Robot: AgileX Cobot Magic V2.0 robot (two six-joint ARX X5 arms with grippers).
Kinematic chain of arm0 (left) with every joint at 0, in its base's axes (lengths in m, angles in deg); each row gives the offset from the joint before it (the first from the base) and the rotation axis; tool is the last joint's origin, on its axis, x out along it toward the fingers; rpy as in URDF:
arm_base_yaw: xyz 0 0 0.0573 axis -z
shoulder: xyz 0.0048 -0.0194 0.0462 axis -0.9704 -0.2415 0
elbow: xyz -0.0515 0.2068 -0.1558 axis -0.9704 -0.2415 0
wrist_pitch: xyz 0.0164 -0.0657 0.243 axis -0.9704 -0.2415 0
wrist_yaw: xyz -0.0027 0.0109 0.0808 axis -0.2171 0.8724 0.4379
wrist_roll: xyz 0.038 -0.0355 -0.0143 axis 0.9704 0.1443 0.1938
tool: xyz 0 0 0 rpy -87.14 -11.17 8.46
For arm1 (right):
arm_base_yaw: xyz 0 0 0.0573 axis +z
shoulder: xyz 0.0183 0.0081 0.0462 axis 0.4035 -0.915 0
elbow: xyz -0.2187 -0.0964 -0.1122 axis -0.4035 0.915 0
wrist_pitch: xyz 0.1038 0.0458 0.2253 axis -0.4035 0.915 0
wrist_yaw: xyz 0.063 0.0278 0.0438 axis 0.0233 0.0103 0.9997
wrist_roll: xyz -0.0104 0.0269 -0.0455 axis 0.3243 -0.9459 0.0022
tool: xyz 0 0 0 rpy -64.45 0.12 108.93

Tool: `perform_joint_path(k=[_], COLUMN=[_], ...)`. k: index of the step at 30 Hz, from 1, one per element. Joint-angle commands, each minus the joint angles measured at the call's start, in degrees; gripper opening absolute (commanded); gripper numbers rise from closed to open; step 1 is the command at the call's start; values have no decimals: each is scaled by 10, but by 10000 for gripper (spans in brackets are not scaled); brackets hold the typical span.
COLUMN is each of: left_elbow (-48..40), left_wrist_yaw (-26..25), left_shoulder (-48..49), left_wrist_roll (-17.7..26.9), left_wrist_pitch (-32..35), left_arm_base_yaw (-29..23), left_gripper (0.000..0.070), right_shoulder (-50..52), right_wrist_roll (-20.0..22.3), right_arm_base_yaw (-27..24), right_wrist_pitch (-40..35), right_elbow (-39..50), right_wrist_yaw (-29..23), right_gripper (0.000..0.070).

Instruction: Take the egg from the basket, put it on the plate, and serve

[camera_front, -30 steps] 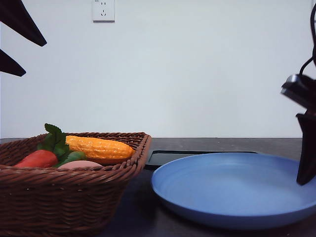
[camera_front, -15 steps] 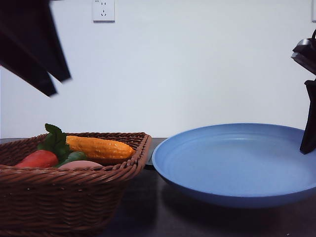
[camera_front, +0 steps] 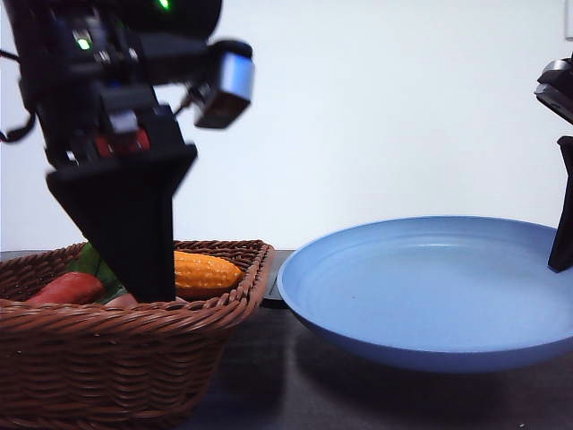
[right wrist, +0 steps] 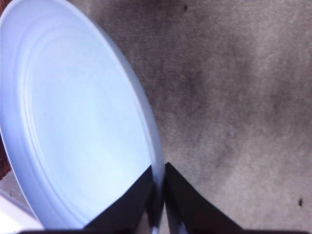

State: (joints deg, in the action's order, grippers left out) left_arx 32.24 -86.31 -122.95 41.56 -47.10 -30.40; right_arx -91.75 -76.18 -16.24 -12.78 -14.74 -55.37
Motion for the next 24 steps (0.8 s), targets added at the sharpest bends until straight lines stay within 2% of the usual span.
perform_joint_path(k=[1, 10, 18, 24], left_elbow=[11, 11, 11, 11], left_wrist_yaw=[2, 2, 2, 3], left_shoulder=[-15, -33, -35, -35], left_wrist_roll=[11, 21, 23, 28], left_wrist_pitch=[7, 20, 15, 14], left_arm_base_yaw=[6, 6, 6, 6], left_gripper=[397, 382, 267, 151], right_shoulder=[-2, -2, -2, -2], right_wrist_roll=[9, 14, 14, 14], right_arm_base_yaw=[1, 1, 1, 1], right_wrist_pitch=[-4, -5, -7, -7], right_elbow=[-2, -2, -2, -2], right_wrist_yaw=[2, 2, 2, 2], right_gripper=[0, 0, 0, 0])
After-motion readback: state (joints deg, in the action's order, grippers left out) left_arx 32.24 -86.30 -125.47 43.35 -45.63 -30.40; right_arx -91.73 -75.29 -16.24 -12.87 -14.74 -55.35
